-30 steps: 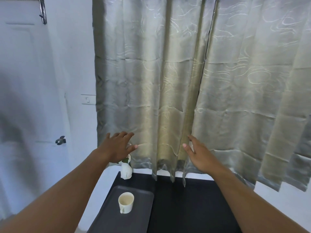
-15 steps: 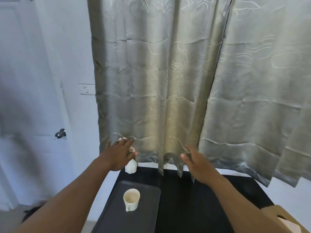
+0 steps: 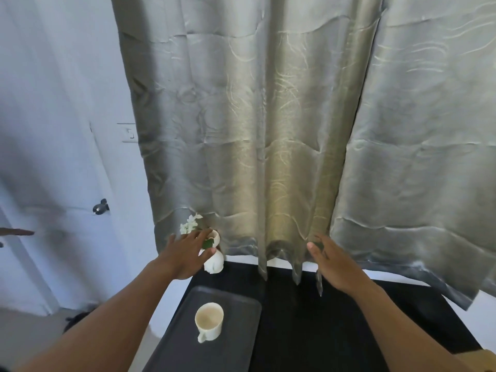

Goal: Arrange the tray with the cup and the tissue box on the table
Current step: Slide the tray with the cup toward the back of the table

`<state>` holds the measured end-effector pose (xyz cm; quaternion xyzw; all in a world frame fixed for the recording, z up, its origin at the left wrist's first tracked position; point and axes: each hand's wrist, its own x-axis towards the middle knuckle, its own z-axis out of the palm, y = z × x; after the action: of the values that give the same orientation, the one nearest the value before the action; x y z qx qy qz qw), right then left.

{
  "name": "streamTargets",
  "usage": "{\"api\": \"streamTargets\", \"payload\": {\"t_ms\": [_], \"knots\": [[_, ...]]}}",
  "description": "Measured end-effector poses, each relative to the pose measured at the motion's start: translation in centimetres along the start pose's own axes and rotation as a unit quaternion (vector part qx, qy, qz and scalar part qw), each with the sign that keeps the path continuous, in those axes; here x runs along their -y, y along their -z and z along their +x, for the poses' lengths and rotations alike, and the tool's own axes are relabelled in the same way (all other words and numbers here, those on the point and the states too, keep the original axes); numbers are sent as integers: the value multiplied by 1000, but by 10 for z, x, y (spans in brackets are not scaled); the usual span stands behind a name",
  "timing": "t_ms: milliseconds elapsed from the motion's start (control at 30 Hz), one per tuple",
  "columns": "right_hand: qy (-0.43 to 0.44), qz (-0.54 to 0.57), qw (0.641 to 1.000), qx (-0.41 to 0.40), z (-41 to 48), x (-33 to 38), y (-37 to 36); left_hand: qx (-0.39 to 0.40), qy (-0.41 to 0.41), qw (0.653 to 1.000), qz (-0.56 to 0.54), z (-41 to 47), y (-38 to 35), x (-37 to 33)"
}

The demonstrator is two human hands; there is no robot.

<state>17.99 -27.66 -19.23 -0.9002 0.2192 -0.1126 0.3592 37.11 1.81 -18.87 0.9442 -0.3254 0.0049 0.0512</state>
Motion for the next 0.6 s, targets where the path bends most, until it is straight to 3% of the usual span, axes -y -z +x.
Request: {"api": "streamTargets", "payload": {"t_ms": [333,600], "knots": [[-24,-8,998,61,11,-17,-48,44,17,998,33,6,-39,19],[-68,-30,990,116,6,-9,-129,131,61,989,-29,-6,-100,79]]}}
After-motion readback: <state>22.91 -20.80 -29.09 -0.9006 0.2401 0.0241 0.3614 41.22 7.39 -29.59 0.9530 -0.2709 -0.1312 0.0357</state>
